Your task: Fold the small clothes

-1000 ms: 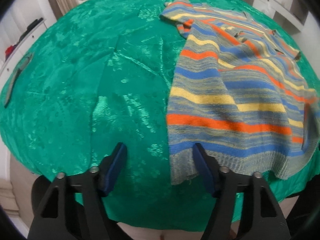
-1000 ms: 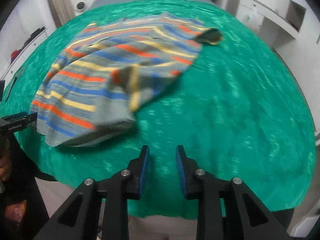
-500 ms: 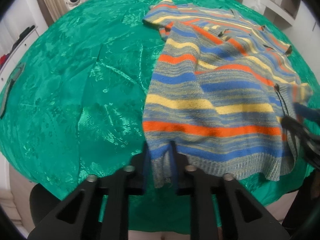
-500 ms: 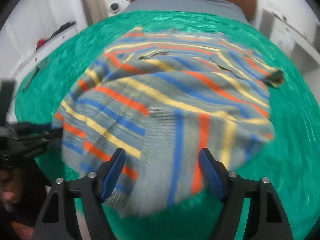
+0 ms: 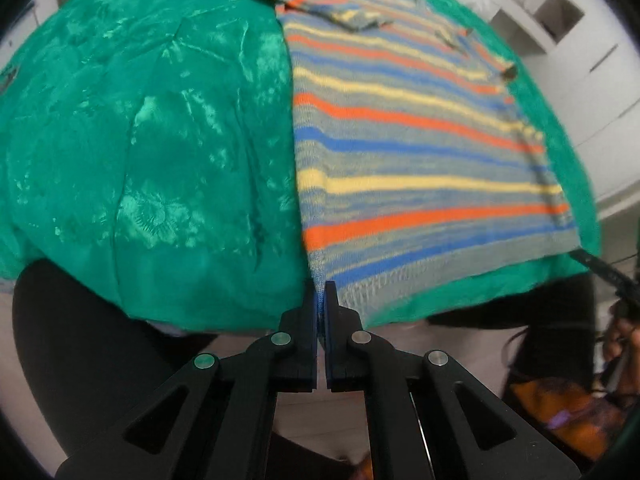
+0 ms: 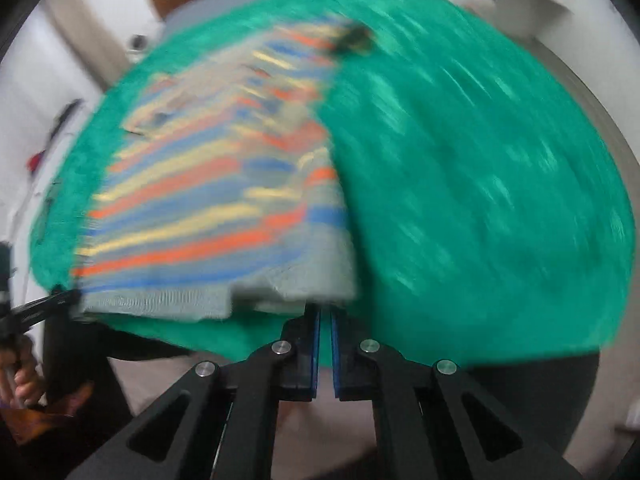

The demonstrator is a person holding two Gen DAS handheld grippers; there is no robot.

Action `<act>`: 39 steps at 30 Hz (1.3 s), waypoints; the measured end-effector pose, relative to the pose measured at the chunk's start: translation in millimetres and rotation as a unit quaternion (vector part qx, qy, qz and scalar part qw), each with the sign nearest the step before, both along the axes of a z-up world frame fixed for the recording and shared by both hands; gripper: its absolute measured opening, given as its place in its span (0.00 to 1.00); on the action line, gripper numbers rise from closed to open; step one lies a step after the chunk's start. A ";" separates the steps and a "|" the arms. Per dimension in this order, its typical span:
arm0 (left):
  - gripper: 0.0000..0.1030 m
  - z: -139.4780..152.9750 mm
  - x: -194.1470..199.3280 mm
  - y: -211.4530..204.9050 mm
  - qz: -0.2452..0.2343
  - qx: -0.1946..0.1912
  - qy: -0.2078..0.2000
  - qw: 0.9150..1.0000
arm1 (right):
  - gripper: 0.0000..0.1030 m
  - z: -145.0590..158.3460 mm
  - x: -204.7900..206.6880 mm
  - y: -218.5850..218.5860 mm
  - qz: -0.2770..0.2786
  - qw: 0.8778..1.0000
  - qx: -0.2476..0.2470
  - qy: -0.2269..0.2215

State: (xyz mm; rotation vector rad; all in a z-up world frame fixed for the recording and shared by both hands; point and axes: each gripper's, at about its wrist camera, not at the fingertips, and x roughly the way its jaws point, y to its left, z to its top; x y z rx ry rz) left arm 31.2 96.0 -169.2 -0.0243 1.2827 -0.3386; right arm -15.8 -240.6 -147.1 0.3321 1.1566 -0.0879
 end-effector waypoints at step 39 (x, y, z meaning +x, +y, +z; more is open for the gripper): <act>0.58 -11.1 9.0 -20.2 0.013 0.185 -0.064 0.981 | 0.45 -18.2 7.9 -15.4 0.024 0.997 0.019 0.076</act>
